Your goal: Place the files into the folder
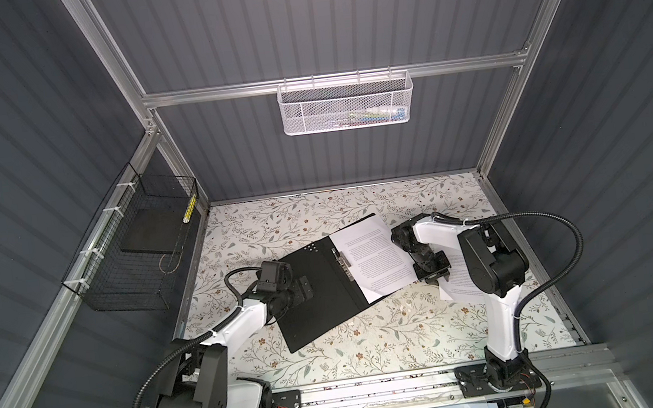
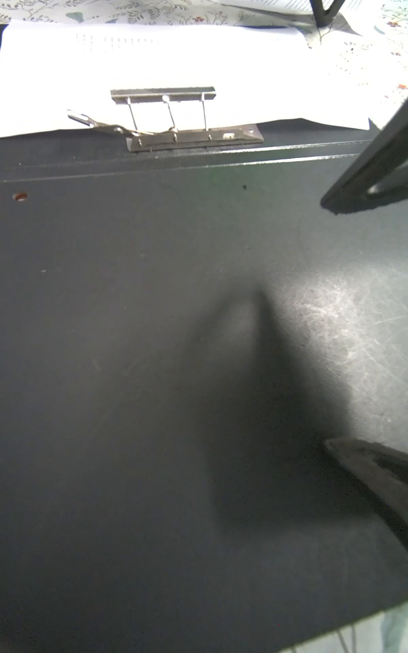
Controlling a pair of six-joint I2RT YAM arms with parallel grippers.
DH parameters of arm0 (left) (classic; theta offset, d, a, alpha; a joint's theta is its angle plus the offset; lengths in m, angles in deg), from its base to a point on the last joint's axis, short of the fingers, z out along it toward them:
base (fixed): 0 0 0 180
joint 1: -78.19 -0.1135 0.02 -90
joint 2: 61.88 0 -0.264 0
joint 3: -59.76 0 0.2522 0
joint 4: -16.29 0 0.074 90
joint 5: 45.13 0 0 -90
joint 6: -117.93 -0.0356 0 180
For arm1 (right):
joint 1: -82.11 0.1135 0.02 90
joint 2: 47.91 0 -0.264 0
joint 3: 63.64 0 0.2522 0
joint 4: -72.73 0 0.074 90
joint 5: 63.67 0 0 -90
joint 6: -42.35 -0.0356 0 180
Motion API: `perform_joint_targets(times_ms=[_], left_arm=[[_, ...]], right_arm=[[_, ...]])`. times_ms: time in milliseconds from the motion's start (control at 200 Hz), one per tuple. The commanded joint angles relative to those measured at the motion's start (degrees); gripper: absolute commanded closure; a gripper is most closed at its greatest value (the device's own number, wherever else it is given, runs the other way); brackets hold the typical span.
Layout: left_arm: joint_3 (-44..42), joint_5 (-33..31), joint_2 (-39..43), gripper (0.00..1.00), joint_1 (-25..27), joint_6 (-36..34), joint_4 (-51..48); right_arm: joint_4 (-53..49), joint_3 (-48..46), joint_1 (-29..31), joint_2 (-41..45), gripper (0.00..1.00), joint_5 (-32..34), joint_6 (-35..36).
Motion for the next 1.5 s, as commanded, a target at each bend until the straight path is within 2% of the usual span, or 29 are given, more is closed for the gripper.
perform_joint_targets(times_ms=[0,135,295,510,871,1111,1491], left_arm=[[0.1,1.4,-0.8,0.00,-0.4,-0.5,-0.3],[0.1,1.4,-0.4,0.00,-0.4,-0.3,-0.3],[0.1,1.1,0.1,0.00,-0.4,-0.2,-0.6],[-0.2,0.6,0.7,0.00,-0.4,-0.1,-1.1],[-0.3,-0.1,2.4,0.00,-0.4,0.2,-2.0],[-0.5,-0.6,3.2,0.00,-0.4,0.1,-2.9],[-0.7,-0.8,3.3,0.00,-0.4,0.4,-2.8]], right_arm=[[0.9,-1.4,-0.4,-0.3,0.75,-1.0,-0.3],[1.1,-2.0,-0.7,0.6,0.89,-0.8,0.1],[1.1,-2.0,-0.8,1.7,1.00,-0.3,0.9],[0.8,0.9,-0.5,4.3,1.00,3.3,3.5],[-0.6,13.6,4.4,3.6,1.00,7.3,7.4],[-1.1,20.4,9.1,0.2,1.00,5.4,8.4],[2.2,21.2,15.7,-1.7,1.00,-1.2,6.6]])
